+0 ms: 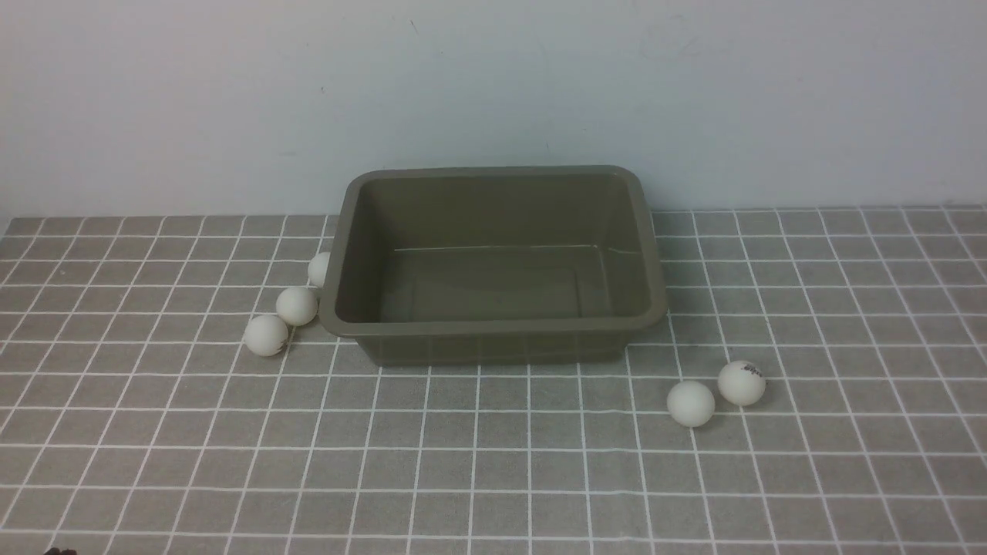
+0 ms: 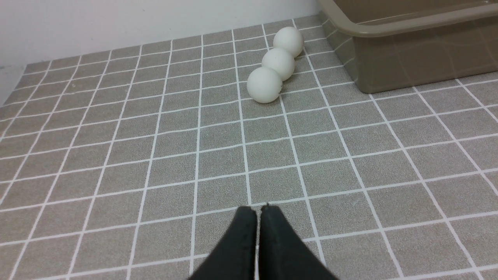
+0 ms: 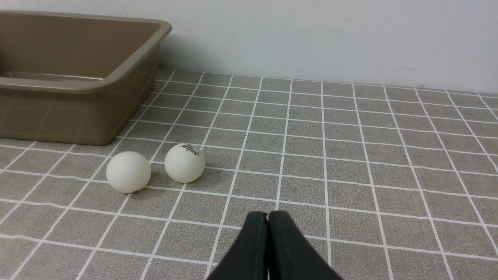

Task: Put the table tennis balls into the box on the grey coffee tablecloth.
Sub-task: 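Reach for and grasp a ping pong ball on the table beside the basket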

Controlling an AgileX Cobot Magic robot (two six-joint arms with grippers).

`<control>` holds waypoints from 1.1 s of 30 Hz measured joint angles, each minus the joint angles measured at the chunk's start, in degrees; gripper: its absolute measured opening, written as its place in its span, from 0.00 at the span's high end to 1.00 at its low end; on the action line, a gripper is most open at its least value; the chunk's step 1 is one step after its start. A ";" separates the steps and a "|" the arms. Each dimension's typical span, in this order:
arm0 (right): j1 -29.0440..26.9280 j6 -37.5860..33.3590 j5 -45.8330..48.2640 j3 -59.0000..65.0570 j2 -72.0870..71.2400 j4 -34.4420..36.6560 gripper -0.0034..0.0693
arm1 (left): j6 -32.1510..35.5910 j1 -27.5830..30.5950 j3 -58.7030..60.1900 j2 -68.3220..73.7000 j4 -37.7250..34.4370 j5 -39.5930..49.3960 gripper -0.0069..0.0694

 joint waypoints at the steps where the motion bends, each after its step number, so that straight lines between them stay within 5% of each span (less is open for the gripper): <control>1: 0.00 0.00 0.00 0.00 0.00 0.00 0.97 | 0.00 0.00 0.00 0.00 0.00 0.00 0.92; 6: 0.00 0.00 0.00 0.00 0.00 0.00 0.97 | -0.57 0.00 0.07 0.00 -1.87 -1.28 0.92; 16: 0.00 0.06 -0.14 0.00 0.00 0.25 0.97 | -5.36 0.00 0.12 0.00 -25.89 -25.84 0.92; 21: 0.00 6.12 -10.67 0.48 0.00 13.18 0.97 | -8.49 0.00 -2.93 0.00 -32.37 -36.07 0.92; 26: 0.00 11.07 -23.16 0.48 0.00 27.05 0.97 | -7.95 0.00 -19.90 6.73 -28.39 -18.38 0.92; 33: 0.19 10.96 -29.74 -0.15 0.00 30.96 0.97 | -3.50 0.00 -41.75 37.16 -21.47 19.33 0.92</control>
